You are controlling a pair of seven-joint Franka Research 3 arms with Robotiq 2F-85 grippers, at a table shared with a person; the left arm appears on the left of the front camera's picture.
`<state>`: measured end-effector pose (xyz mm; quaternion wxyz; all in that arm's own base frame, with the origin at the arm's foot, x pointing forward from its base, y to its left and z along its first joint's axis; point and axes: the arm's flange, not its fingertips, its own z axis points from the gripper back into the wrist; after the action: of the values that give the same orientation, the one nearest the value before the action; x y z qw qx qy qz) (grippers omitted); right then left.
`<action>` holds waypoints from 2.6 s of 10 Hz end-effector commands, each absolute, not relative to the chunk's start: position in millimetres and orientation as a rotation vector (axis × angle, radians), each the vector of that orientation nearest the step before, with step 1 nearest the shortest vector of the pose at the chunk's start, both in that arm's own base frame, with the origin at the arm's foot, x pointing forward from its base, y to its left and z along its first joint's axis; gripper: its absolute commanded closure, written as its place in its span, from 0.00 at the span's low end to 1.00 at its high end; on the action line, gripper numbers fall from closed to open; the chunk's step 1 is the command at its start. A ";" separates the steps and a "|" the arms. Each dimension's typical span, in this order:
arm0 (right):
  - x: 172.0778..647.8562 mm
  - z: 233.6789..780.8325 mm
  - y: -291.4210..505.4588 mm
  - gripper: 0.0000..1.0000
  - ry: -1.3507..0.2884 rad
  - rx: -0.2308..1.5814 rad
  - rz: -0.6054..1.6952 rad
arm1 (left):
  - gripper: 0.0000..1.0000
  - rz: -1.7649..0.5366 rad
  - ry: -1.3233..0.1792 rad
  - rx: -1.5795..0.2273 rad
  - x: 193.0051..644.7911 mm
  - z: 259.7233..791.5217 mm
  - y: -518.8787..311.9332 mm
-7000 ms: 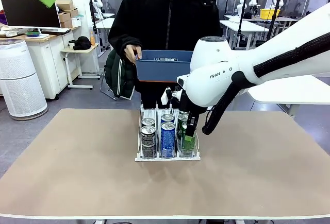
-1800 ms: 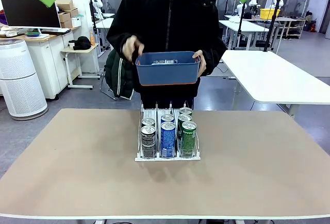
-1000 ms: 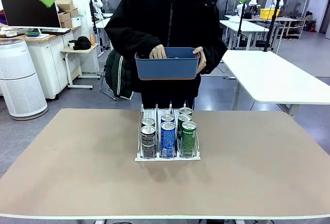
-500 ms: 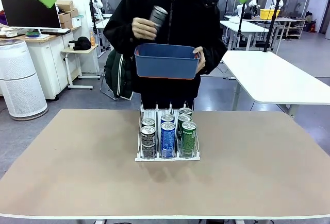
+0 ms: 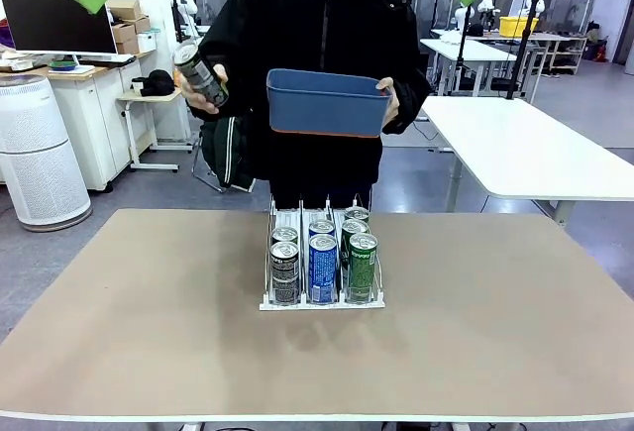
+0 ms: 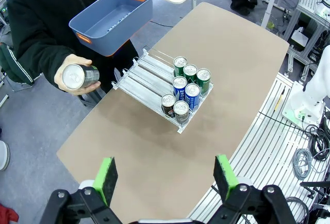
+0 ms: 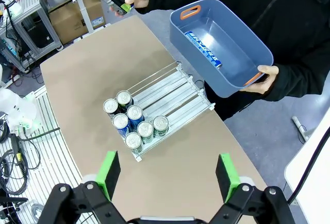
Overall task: Fill the beverage cans into the dispenser.
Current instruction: Pick up the Pepsi coke handed by the human.
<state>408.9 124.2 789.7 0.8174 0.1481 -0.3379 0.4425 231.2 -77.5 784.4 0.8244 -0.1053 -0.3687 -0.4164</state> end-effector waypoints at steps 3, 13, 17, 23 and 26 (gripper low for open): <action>410.3 790.5 123.7 0.01 -0.728 0.325 0.938 | 0.00 -0.875 -0.787 -0.232 231.6 784.3 -78.5; 410.3 790.5 123.7 0.01 -0.728 0.325 0.938 | 0.00 -0.875 -0.787 -0.232 231.6 784.3 -78.5; 410.3 790.5 123.7 0.01 -0.728 0.325 0.938 | 0.00 -0.875 -0.787 -0.232 231.6 784.3 -78.5; 410.3 790.5 123.7 0.01 -0.728 0.325 0.938 | 0.00 -0.885 -0.784 -0.224 231.2 784.4 -77.5; 410.3 790.5 123.7 0.01 -0.728 0.325 0.938 | 0.00 -0.798 -0.775 -0.147 251.9 764.7 -93.9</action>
<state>408.8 124.2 789.8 0.8173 0.1481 -0.3380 0.4425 243.6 -84.7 775.0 0.8368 -0.0919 -0.3679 -0.3948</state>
